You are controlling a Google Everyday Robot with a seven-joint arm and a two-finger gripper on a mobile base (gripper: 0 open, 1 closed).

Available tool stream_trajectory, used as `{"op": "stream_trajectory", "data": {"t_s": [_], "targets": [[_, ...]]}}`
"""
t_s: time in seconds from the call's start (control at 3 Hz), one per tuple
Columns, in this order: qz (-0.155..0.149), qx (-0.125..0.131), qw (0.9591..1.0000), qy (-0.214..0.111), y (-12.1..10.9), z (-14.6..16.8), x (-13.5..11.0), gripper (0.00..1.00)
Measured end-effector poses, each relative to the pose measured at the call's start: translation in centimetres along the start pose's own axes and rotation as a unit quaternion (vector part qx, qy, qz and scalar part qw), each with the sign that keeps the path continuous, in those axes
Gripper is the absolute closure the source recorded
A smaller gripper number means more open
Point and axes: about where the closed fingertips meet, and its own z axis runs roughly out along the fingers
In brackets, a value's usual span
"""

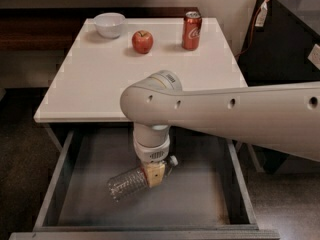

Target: Place water bottle into top drawer

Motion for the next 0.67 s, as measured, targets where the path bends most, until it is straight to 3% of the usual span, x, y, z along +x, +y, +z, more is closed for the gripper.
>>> {"op": "stream_trajectory", "data": {"t_s": [0.33,0.67], "targets": [[-0.019,-0.010,0.9992,0.035,0.1,1.9,-0.1,0.69],[-0.018,-0.015,0.9992,0.031,0.3,3.3,-0.3,0.38]]}}
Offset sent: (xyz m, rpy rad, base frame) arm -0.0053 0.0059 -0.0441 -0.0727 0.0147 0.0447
